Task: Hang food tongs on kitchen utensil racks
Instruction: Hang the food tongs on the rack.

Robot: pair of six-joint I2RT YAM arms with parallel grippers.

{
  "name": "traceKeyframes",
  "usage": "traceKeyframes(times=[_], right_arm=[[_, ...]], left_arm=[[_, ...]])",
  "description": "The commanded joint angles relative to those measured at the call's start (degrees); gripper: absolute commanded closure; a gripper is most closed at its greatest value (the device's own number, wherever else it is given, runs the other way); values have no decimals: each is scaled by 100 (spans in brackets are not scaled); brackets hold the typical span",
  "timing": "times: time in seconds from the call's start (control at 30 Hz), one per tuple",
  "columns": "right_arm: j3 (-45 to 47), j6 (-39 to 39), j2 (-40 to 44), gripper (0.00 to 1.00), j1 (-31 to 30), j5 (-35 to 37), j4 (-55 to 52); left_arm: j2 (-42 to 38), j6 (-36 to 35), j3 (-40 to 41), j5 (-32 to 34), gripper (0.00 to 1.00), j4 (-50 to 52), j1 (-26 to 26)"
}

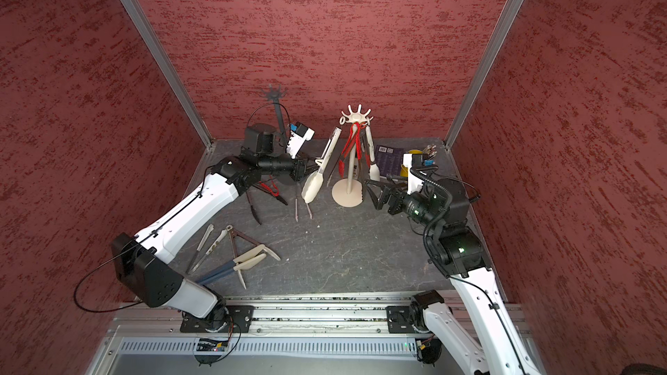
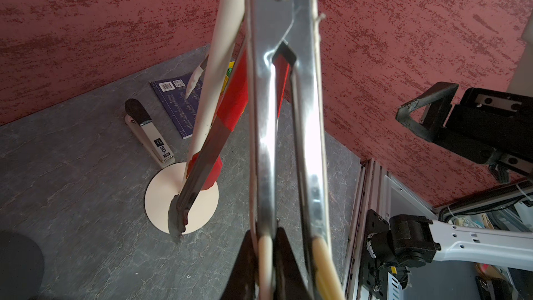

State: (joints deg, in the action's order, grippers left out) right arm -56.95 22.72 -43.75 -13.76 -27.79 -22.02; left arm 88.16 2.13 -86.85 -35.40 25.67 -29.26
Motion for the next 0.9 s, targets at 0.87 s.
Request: traceKeyframes(times=[0.87], right_arm=[[26, 92, 112, 1, 16, -95, 137]], left_arm=[[173, -633, -603, 687, 93, 804, -238]])
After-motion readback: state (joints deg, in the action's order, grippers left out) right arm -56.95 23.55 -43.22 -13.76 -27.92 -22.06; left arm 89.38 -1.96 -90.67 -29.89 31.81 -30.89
